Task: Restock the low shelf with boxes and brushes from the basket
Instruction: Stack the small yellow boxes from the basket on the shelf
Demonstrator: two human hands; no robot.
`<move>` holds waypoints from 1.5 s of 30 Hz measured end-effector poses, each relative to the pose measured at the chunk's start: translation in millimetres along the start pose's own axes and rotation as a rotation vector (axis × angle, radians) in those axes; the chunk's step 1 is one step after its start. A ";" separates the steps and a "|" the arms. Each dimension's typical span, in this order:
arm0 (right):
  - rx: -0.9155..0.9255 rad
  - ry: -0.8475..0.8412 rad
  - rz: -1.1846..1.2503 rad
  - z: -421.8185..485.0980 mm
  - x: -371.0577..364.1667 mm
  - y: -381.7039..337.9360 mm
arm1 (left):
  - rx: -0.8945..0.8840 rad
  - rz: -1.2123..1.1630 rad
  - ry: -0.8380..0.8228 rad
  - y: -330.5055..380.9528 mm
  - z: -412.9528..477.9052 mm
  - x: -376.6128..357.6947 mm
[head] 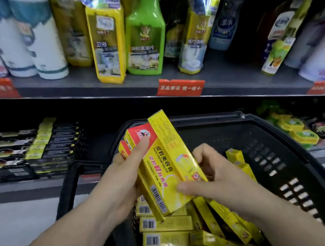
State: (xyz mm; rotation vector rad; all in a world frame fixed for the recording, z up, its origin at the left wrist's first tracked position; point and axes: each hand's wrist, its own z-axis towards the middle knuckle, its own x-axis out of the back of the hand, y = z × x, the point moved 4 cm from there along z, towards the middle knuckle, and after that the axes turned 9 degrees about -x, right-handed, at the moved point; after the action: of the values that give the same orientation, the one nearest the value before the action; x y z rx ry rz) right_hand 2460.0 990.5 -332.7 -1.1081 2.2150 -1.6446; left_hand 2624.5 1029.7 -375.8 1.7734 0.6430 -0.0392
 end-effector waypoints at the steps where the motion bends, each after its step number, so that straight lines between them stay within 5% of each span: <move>1: 0.001 0.008 -0.007 4.4 -6.7 -6.1 | -0.006 0.014 0.010 4.5 -1.9 7.6; 10: -0.234 -0.211 0.334 44.1 -48.9 -20.6 | -0.082 0.182 0.444 42.8 -15.3 109.5; 22: -0.020 0.036 -0.555 60.9 -53.9 -44.4 | 0.029 0.181 0.418 34.0 -22.0 107.2; 29: 0.063 0.078 -0.748 77.0 -54.1 -54.4 | 0.089 0.163 0.324 22.0 -31.2 89.0; 33: 0.079 0.014 -0.727 103.8 -67.9 -70.5 | 0.142 0.038 0.287 17.1 -29.0 85.6; 37: -0.097 -0.086 -0.548 143.4 -84.2 -78.4 | 0.166 -0.106 0.303 23.6 -13.6 96.7; 45: -0.289 -0.332 -0.255 216.6 -110.4 -52.6 | 0.041 -0.109 0.574 48.7 16.0 171.3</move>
State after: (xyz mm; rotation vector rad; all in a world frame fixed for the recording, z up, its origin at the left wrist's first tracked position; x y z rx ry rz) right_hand 2678.2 891.8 -399.7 -1.6607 2.2030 -1.1271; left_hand 2795.8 1076.1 -397.6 1.7917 1.1547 0.3973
